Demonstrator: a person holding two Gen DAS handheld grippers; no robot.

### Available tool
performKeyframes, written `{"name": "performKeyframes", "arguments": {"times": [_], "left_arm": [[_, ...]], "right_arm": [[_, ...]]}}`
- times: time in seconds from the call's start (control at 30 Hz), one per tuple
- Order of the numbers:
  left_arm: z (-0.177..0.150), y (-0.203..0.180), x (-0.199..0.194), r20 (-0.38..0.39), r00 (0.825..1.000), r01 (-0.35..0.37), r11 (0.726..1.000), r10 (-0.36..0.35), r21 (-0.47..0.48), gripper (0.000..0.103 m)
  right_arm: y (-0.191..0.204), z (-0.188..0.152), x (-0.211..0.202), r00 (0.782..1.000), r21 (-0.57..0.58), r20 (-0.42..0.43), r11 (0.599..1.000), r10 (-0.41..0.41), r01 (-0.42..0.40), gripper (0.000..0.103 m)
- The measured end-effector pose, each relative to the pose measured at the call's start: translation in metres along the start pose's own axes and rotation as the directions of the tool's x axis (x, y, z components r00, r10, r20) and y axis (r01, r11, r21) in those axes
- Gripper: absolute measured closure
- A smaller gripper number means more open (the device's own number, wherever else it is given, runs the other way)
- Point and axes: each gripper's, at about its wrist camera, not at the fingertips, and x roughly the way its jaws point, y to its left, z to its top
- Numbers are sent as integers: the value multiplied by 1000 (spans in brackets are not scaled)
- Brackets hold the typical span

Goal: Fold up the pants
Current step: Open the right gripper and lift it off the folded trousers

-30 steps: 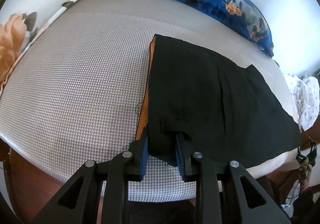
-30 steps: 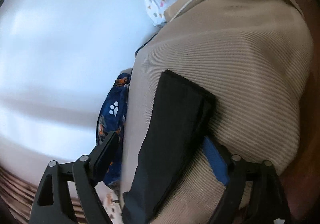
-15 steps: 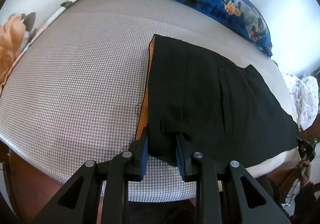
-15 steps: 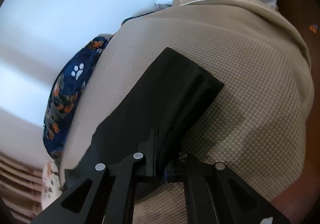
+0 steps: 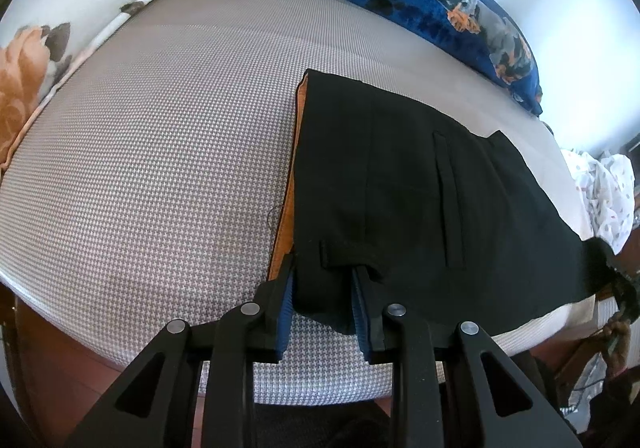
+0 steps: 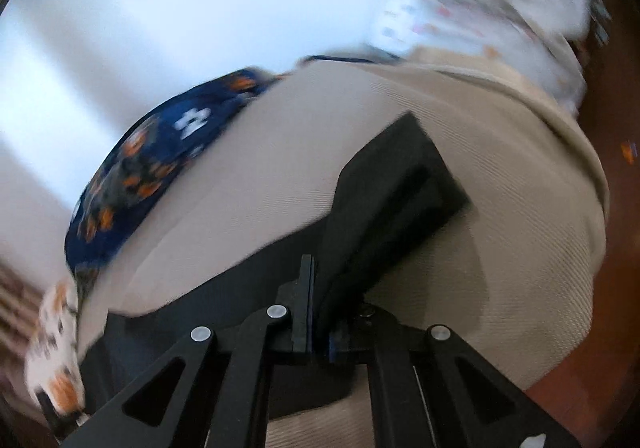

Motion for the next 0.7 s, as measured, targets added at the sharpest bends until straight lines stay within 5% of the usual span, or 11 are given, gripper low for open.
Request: {"name": "performKeyframes", "arguments": {"times": [0.3,0.7], "left_arm": [[-2,2,-1,5,1000,8,1000,-8,-1,75],[-3,3,-2,9,1000,9,1000,-9,0,75]], "right_arm": [[107,-55,33,983,-176,-141,974,121,-145,97],[153,-104,67,960,-259,-257,950,108,-176,96]]}}
